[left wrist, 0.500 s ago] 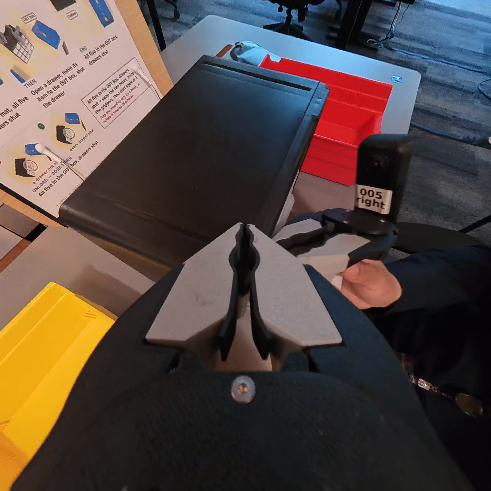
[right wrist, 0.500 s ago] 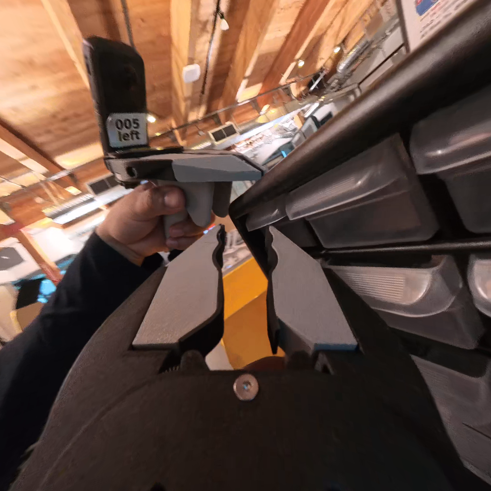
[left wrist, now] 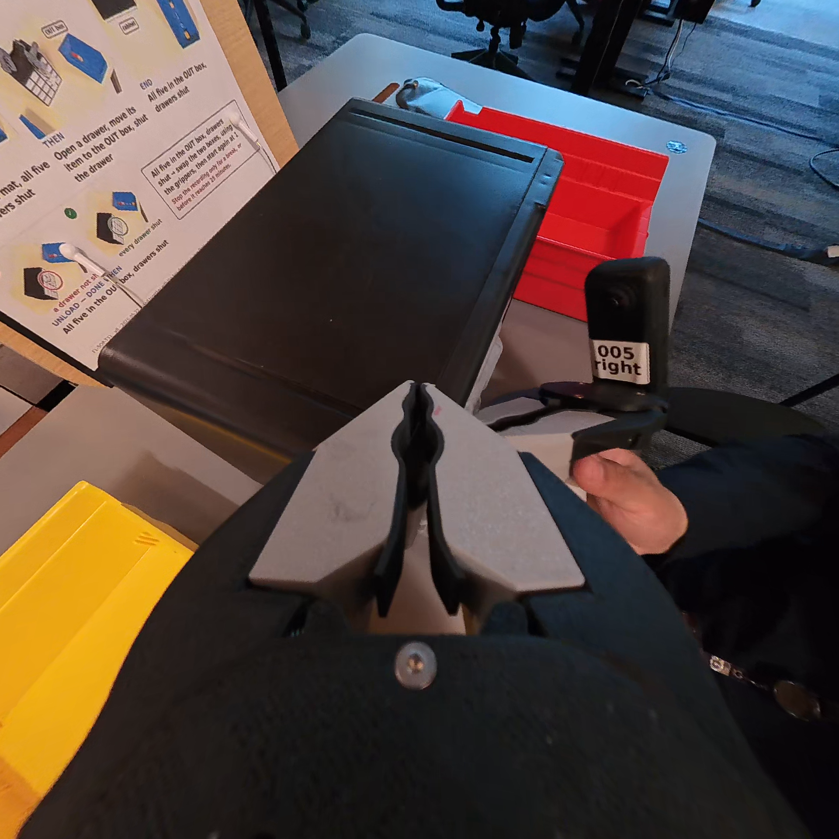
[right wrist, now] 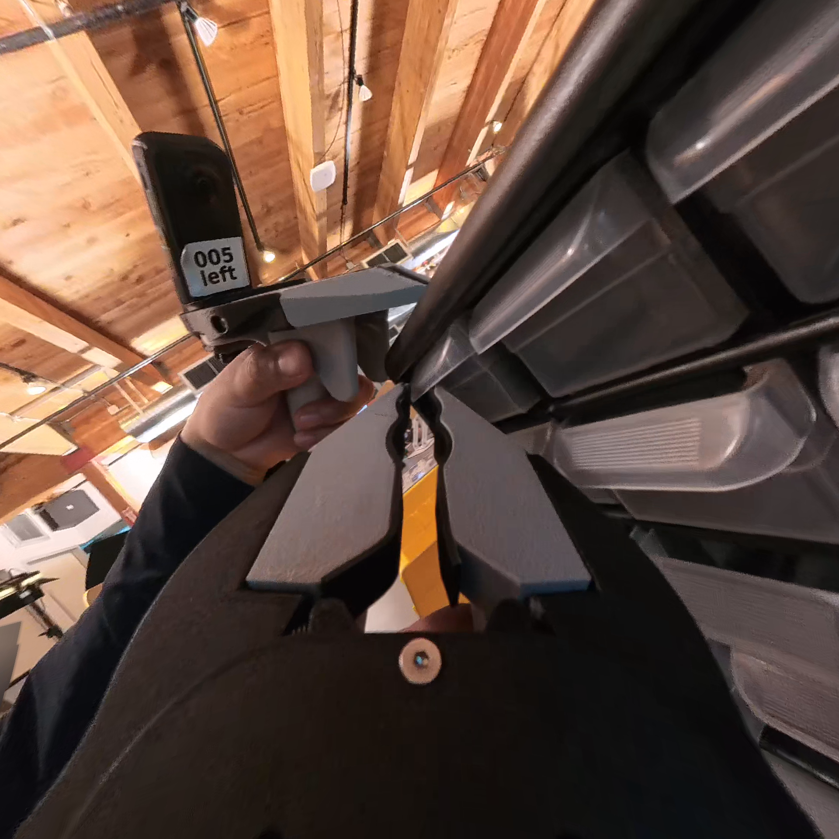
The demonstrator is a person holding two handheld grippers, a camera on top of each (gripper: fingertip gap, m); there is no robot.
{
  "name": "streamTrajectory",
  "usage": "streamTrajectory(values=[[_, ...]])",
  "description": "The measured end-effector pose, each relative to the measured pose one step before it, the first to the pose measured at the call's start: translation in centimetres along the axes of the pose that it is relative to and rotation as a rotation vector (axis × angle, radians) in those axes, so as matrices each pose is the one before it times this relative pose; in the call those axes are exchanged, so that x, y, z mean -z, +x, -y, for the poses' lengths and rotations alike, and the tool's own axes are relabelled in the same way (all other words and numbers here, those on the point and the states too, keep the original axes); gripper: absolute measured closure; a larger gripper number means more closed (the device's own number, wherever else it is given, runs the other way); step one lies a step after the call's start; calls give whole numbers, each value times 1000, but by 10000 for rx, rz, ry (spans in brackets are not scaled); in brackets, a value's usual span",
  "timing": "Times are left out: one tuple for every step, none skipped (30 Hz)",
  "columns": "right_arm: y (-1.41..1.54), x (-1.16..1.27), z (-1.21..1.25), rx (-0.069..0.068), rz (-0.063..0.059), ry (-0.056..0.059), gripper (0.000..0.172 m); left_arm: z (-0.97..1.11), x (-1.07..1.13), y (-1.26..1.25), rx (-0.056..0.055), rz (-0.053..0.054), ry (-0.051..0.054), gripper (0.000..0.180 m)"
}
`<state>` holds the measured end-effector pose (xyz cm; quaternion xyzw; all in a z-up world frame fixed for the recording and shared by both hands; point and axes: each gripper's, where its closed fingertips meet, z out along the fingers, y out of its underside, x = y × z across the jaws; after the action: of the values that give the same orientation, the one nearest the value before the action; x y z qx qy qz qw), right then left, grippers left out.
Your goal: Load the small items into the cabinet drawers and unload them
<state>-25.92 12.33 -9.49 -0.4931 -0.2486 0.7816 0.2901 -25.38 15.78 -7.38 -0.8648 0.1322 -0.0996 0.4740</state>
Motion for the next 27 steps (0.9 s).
streamTrajectory(values=[[-214, 191, -111, 26, 179, -40, 169, -8, 0, -9, -10, 3, 4, 180], [-271, 201, -111, 40, 183, -39, 169, 6, -3, -2, -7, -2, 4, 180], [-301, 218, -131, 69, 163, -43, 169, 5, -6, -2, -8, -12, 1, 180], [-346, 239, -165, 60, 159, -42, 170, -3, 1, 3, -1, -19, -4, 180], [-409, 247, -184, 19, 167, -23, 170, 7, -5, -8, 9, -22, 2, 180], [-471, 261, -214, -21, 175, -14, 171, 11, 2, 3, 7, -19, 11, 180], [-493, 255, -221, -24, 147, -16, 171, 10, -7, -15, 12, -15, 28, 180], [-471, 251, -200, 39, 88, -22, 171, 4, -10, -5, 26, -18, 44, 180], [-412, 250, -163, 101, 29, -22, 171, 10, 1, 3, 34, -22, 56, 180], [-393, 252, -140, 102, 4, -30, 171, 3, 4, -3, 51, -30, 59, 180], [-383, 240, -124, 66, 16, -26, 171, 5, 1, -6, 57, -34, 58, 180], [-392, 244, -108, -6, 57, 0, 171, -1, 5, 0, 40, -31, 55, 180], [-380, 217, -107, -70, 82, 17, 171, 8, -8, -1, 41, -30, 43, 180], [-320, 169, -95, -70, 84, 7, 171, 12, 6, -1, 43, -21, 33, 180], [-246, 136, -64, -41, 58, 4, 171, 21, -18, -29, 32, 8, 30, 180], [-134, 126, 6, -19, 6, 20, 171, 4, -9, -2, 15, 28, 25, 180], [-86, 115, 27, 2, -16, 11, 171, 13, -1, -9, 5, 43, 17, 180], [-105, 108, 1, 26, 12, -9, 171, 7, -1, -4, 16, 46, 23, 180], [-141, 115, -21, 4, 56, -17, 171, 12, -1, -5, 57, 29, 23, 180], [-148, 131, 7, -46, 58, 2, 171, 23, -1, 0, 85, 0, 16, 180], [-122, 128, 22, -49, 33, 21, 171, 9, 2, -7, 80, -17, 23, 180], [-114, 87, -13, -8, 13, 14, 171, 14, -12, -15, 71, -15, 42, 180], [-95, 21, -47, 20, 14, -11, 170, 21, 2, -17, 57, -15, 57, 180], [-42, 11, -22, 29, -7, -2, 170, 20, -2, -35, 55, 10, 55, 180], [18, 39, 75, 41, -36, 36, 170, -8, 42, -42, 44, 47, 35, 180], [52, 66, 118, 23, -42, 64, 167, 21, 114, -24, 9, 56, 42, 180], [19, 72, 120, -54, 8, 56, 165, 147, 193, 128, -12, 1, 137, 180]])
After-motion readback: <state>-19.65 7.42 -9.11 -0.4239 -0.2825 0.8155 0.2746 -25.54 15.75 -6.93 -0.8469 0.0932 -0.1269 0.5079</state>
